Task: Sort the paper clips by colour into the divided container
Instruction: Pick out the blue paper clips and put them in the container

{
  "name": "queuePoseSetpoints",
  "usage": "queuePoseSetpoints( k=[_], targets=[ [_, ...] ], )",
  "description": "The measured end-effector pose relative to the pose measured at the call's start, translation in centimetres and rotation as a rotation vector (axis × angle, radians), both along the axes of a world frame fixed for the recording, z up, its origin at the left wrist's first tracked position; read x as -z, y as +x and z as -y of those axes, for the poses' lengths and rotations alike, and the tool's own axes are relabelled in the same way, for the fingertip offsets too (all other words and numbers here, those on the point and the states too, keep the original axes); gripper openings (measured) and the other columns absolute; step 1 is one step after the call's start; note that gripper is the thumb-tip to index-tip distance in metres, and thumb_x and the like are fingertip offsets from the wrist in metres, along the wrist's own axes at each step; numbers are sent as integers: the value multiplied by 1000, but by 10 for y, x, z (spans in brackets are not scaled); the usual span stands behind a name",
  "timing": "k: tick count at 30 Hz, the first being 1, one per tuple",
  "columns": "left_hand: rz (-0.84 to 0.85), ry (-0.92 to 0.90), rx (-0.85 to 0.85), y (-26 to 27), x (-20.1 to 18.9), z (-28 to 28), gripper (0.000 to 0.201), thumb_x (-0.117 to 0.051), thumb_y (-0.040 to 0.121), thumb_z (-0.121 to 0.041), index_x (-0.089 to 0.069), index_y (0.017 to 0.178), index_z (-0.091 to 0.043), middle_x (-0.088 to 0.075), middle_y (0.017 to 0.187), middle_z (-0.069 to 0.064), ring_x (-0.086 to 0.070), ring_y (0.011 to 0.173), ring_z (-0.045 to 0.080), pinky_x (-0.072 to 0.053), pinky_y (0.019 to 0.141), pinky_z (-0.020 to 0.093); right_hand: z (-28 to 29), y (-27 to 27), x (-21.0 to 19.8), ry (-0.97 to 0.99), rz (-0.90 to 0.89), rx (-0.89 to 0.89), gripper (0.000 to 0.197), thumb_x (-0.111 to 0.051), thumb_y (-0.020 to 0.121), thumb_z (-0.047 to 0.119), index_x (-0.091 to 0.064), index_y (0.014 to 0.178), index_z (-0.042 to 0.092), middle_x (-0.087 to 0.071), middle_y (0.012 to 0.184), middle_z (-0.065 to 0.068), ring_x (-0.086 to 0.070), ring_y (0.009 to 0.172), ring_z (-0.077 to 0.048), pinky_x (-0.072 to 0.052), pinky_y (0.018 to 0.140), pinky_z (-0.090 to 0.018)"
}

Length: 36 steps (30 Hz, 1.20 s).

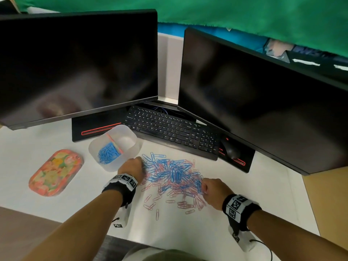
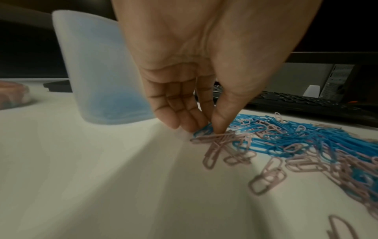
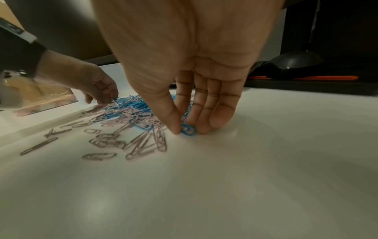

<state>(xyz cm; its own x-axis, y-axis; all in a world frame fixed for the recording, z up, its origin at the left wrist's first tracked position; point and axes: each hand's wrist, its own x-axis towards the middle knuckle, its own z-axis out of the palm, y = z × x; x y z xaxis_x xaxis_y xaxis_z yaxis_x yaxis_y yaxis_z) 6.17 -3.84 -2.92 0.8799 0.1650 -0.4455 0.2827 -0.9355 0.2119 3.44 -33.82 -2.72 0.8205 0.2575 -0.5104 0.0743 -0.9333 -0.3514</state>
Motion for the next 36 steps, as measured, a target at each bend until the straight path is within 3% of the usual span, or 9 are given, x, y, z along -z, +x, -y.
queuePoseSetpoints(
  k=[2,11,15,18,23,25,29,32,36],
  targets=[
    [8,-35,-19,-2,1,1,20,-54,91,-19,-54,110,-13,-64,107,10,-58,90,25,-50,80,34,0,0,2,0,17,-7,21,-56,81,8,-45,76,25,-62,85,0,-58,78,-22,-48,67,-30],
    [40,-194,-168,-13,-1,4,20,-55,89,-16,-60,109,-19,-67,105,9,-62,95,27,-50,83,31,4,0,5,71,-51,28,26,-51,78,3,-47,85,28,-56,81,4,-55,75,-21,-47,70,-27],
    [52,-373,-254,-16,-3,2,28,-59,83,-4,-63,103,-23,-72,85,0,-65,79,15,-48,71,22,4,4,5,141,-93,29,28,-50,82,3,-52,101,23,-47,73,11,-48,66,-9,-39,59,-16],
    [71,-493,-276,-18,-9,3,31,-58,82,1,-62,102,-22,-72,77,-4,-64,68,8,-46,61,15,2,6,5,211,-121,56,32,-49,83,3,-54,108,23,-46,71,11,-45,63,-7,-37,57,-15],
    [81,-610,-319,-16,-12,3,35,-51,82,6,-64,98,-22,-71,76,-2,-62,66,13,-49,64,20,-6,11,1,354,-165,117,28,-47,83,1,-62,92,23,-47,64,5,-44,60,-13,-39,61,-23],
    [61,-760,-443,-15,-14,5,32,-41,87,9,-64,97,-12,-64,70,7,-58,61,18,-51,57,21,-11,14,-3,447,-243,234,24,-45,84,1,-62,79,18,-53,60,3,-49,56,-14,-44,59,-24],
    [25,-983,-655,-9,-15,2,34,-30,83,11,-62,84,0,-49,62,14,-49,55,25,-47,63,34,-20,21,-7,648,-339,456,19,-46,76,9,-60,65,13,-56,67,-9,-56,58,-20,-46,57,-30],
    [12,-971,-682,-4,-14,2,28,-35,83,7,-60,76,-2,-48,64,13,-43,54,23,-41,56,27,-24,26,-10,743,-350,547,26,-39,78,-3,-56,62,7,-54,67,-13,-54,57,-23,-43,53,-29],
    [95,-611,-469,-3,-8,5,7,-60,86,-14,-63,79,-12,-62,74,1,-55,70,18,-41,66,25,-27,29,-8,768,-331,602,23,-39,81,-4,-53,66,5,-56,67,-14,-52,52,-24,-40,50,-28]
  ],
)
